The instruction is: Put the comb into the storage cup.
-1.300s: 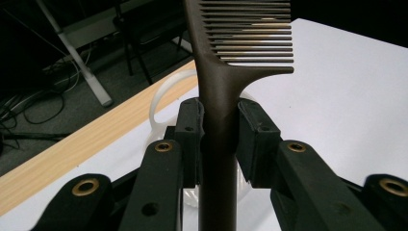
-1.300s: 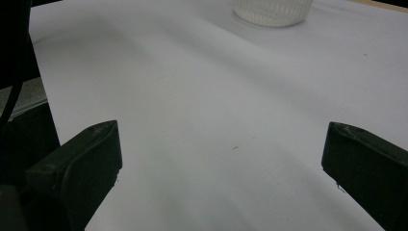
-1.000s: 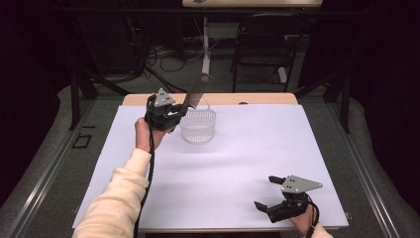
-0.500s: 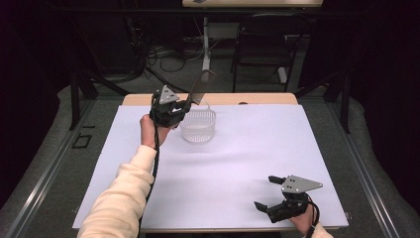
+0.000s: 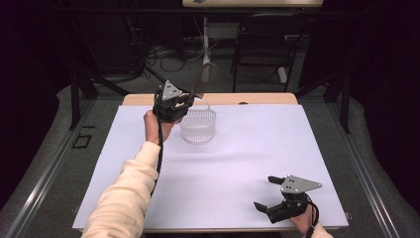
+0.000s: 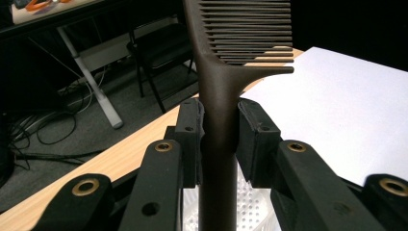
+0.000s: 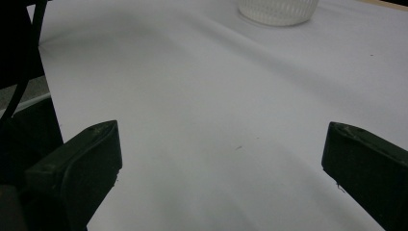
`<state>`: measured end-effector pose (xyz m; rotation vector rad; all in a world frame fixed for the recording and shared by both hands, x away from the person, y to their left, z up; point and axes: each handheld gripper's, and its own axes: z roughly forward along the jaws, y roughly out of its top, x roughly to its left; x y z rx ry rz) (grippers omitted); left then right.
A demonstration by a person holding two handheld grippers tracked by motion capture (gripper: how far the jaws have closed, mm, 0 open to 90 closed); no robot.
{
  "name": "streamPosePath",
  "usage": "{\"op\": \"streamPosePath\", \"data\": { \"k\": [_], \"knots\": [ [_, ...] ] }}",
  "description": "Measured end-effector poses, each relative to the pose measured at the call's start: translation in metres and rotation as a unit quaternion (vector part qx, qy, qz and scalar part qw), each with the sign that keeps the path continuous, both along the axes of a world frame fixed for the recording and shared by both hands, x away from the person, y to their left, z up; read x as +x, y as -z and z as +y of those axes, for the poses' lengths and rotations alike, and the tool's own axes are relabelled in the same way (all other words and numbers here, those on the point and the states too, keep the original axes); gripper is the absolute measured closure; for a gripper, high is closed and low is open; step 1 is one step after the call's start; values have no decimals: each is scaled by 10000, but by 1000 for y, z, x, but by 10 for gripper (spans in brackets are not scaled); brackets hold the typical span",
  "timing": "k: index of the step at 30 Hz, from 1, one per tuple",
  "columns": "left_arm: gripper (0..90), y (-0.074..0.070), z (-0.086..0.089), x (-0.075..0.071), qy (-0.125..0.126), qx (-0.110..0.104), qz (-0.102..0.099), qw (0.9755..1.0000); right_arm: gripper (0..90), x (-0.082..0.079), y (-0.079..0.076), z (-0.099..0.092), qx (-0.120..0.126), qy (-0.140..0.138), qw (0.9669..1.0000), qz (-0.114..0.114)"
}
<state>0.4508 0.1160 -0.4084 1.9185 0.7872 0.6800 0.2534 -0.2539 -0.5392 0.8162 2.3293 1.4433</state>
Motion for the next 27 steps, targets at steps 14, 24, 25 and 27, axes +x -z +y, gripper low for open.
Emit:
{"op": "streamPosePath", "data": {
  "k": [14,24,25,27],
  "knots": [
    [724,0,-4,5,-59,-112,-158,9998,0,1,0,1,26,-21,10000,35],
    [725,2,-4,8,-134,-206,-283,9993,0,2,0,1,42,-49,10000,49],
    [725,2,-4,9,-144,-216,-293,9992,1,2,0,1,41,-52,10000,37],
    [724,3,-5,9,-145,-232,-309,9991,1,2,1,1,33,-55,10000,65]
  ]
}}
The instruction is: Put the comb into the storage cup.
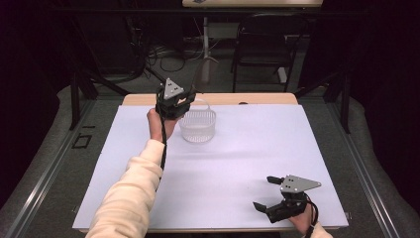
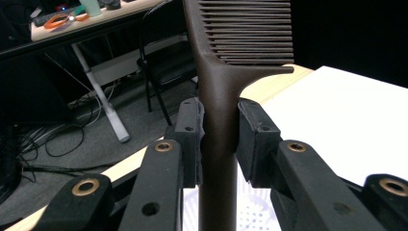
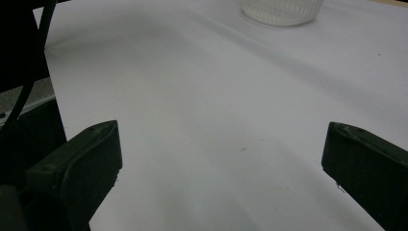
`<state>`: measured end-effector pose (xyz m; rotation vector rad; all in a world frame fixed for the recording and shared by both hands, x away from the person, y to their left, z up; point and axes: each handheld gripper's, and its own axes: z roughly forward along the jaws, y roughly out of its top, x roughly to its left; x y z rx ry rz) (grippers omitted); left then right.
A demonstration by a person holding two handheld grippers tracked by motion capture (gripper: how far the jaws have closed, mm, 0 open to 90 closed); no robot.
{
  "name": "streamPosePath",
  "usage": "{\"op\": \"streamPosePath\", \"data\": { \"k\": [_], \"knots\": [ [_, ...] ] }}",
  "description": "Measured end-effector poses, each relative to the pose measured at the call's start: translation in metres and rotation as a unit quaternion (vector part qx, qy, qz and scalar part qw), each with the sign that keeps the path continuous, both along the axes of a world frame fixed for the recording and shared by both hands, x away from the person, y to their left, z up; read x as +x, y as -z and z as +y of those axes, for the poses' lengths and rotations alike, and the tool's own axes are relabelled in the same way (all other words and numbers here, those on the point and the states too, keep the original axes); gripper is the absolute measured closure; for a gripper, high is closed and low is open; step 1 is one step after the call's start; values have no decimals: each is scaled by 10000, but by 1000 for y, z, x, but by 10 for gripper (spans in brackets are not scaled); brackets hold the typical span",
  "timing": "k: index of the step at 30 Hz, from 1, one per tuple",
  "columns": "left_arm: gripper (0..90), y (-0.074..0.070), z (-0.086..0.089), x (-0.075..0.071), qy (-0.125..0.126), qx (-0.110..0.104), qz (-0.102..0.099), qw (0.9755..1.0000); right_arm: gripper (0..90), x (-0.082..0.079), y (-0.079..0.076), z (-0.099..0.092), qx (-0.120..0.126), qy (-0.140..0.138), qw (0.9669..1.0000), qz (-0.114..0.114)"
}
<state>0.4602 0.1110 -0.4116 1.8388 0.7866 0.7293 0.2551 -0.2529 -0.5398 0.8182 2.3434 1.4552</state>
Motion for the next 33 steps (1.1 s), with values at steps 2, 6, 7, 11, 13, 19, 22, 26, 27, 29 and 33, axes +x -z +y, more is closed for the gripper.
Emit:
{"op": "streamPosePath", "data": {
  "k": [2,6,7,11,13,19,22,26,27,29,33],
  "knots": [
    [725,1,-1,1,-5,-10,-7,10000,1,0,0,0,11,14,10000,14],
    [725,3,-3,1,-44,-39,-91,9999,1,0,0,1,-3,-11,10000,30],
    [725,3,-3,1,-50,-49,-117,9999,1,0,0,1,-8,-12,10000,34],
    [724,4,-4,2,-50,-68,-143,9999,1,0,0,0,6,-12,10000,21],
    [724,5,-5,3,-69,-92,-140,9998,1,0,0,0,3,-13,10000,23],
    [725,10,-6,6,-73,-66,-93,9999,1,0,0,0,-2,-19,10000,6],
    [724,14,-7,9,-84,-132,-78,9998,2,0,0,0,4,-23,10000,-1],
    [724,20,-8,10,-86,-166,-34,9998,2,0,0,0,13,-15,10000,-12],
    [725,22,-8,11,-87,-157,-22,9998,2,0,0,0,13,-14,10000,-9],
    [724,25,-8,12,-94,-175,13,9998,2,0,0,0,-6,-29,10000,-3],
    [724,30,-7,13,-138,-236,55,9996,2,0,0,0,1,-14,10000,-22]
  ]
}}
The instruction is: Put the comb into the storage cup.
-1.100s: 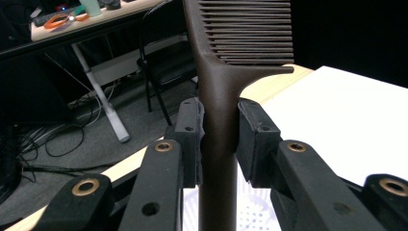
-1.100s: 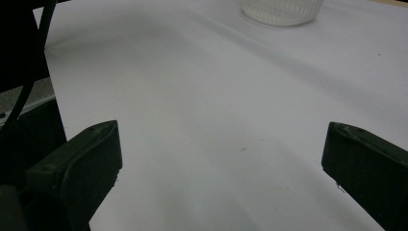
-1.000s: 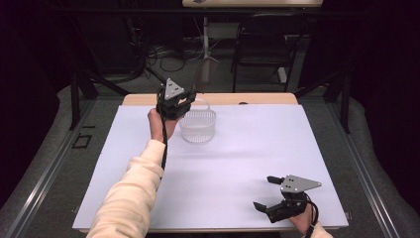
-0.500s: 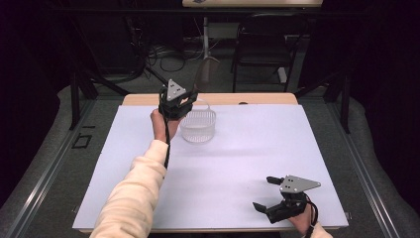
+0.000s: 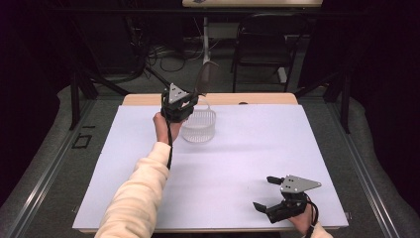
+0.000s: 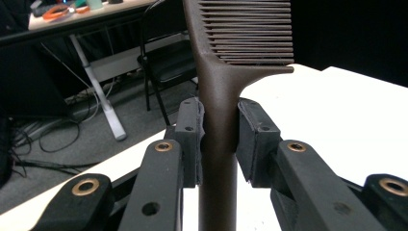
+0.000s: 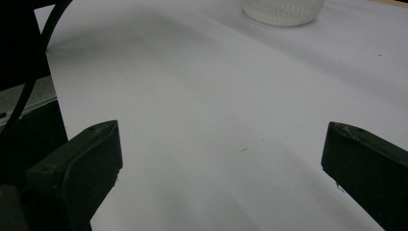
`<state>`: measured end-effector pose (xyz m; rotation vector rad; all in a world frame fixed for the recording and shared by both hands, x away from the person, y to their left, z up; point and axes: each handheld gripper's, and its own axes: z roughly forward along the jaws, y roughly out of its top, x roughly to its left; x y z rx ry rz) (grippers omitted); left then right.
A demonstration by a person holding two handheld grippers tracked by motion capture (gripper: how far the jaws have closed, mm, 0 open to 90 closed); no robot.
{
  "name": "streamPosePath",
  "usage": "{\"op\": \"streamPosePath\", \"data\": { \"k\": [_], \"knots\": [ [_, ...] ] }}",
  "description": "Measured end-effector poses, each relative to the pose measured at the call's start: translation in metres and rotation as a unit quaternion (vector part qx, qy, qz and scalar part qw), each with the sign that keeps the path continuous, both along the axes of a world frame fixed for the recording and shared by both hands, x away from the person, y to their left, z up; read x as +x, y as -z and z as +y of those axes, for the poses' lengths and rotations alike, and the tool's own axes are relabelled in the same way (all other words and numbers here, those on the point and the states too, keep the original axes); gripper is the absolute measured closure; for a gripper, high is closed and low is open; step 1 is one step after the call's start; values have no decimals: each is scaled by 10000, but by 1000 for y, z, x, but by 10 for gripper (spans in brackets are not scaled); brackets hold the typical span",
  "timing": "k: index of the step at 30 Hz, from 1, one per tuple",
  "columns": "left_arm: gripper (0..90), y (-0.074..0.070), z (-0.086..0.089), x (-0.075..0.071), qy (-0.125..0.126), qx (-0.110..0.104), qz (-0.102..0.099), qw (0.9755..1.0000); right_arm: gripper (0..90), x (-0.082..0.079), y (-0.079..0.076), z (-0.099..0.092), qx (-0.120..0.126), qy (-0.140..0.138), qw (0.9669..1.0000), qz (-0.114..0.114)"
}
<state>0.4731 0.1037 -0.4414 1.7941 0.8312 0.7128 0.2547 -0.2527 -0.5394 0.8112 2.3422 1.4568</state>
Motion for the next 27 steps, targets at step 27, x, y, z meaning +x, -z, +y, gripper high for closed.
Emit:
{"op": "streamPosePath", "data": {
  "k": [27],
  "knots": [
    [724,22,3,6,26,-31,141,9999,3,0,0,0,-4,-5,10000,25]
  ]
}}
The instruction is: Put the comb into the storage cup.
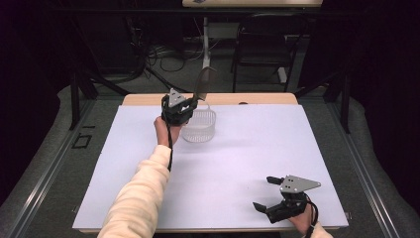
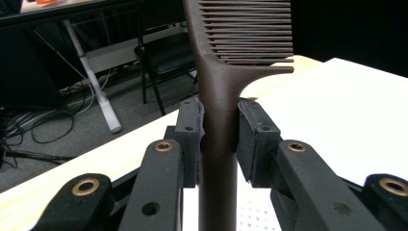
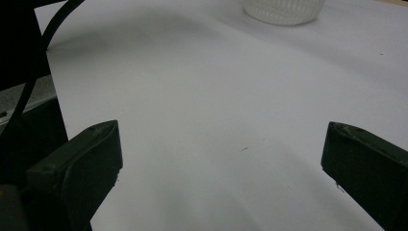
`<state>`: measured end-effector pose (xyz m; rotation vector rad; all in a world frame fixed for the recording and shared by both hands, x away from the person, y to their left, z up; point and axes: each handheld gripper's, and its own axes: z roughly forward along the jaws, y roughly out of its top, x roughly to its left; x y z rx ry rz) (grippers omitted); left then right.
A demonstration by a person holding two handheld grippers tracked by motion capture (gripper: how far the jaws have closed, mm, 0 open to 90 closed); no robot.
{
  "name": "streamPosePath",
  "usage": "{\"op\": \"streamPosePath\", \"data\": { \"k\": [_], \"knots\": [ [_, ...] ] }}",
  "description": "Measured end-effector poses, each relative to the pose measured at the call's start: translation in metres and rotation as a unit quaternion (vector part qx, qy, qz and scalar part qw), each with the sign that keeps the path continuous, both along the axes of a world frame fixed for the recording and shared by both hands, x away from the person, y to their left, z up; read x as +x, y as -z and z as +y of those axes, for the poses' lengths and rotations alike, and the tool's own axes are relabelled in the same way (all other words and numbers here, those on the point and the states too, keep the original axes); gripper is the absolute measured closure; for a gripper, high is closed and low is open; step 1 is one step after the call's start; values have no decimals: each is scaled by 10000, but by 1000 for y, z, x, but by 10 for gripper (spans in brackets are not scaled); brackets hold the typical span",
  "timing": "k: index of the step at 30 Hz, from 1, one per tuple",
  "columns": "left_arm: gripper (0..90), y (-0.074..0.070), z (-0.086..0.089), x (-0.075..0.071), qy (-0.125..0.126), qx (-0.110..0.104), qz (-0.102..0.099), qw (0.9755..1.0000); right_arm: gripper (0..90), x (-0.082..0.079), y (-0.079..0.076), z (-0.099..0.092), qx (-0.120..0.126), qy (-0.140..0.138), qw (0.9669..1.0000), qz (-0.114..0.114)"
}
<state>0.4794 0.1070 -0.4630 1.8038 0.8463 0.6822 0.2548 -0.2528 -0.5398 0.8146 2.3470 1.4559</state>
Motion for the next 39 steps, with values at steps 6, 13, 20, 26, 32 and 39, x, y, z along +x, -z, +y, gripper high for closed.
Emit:
{"op": "streamPosePath", "data": {
  "k": [6,13,20,26,32,39],
  "knots": [
    [724,2,-2,1,69,13,26,10000,3,0,0,0,3,5,10000,-4],
    [724,7,-2,2,167,100,79,9998,3,0,0,0,16,12,10000,-3],
    [723,14,-2,3,221,155,164,9995,3,0,0,0,7,9,10000,-7],
    [724,16,-3,3,259,211,213,9992,3,0,0,0,6,12,10000,-7],
    [723,17,-4,3,288,275,246,9989,3,0,0,0,8,11,10000,-6],
    [723,19,-6,4,355,362,279,9983,3,0,0,0,7,13,10000,-3]
  ]
}}
